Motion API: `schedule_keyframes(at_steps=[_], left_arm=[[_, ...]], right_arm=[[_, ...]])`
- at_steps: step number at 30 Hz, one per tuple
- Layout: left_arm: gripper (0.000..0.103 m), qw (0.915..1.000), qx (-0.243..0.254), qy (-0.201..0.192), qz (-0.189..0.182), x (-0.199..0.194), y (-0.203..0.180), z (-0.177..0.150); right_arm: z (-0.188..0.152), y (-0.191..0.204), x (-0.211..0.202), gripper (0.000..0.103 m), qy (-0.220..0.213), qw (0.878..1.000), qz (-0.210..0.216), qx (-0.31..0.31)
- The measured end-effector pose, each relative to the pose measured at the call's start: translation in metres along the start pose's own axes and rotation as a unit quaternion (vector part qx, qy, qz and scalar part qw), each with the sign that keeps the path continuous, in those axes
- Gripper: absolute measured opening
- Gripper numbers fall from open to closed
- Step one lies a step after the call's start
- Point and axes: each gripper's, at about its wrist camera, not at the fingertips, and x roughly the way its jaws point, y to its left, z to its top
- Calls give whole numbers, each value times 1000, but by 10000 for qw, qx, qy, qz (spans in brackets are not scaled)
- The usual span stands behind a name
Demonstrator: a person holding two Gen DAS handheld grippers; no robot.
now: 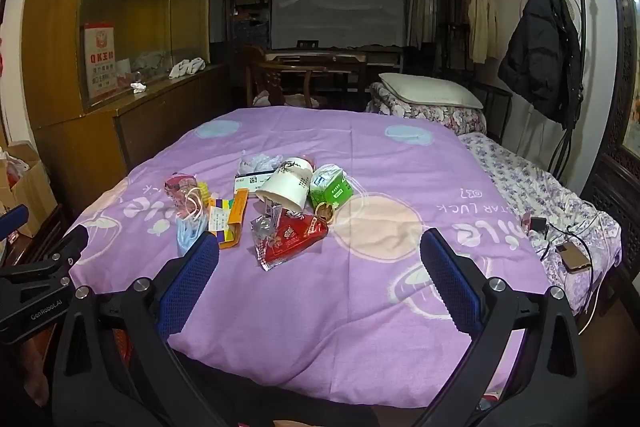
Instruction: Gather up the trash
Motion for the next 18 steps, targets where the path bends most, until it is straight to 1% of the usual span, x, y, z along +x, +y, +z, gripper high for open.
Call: schedule_keyframes(at_steps=[18], left_arm=[[97,10000,-6,-23,-3,-3,0,1]], right_arm=[[0,2,0,96,13,10000,5,9]])
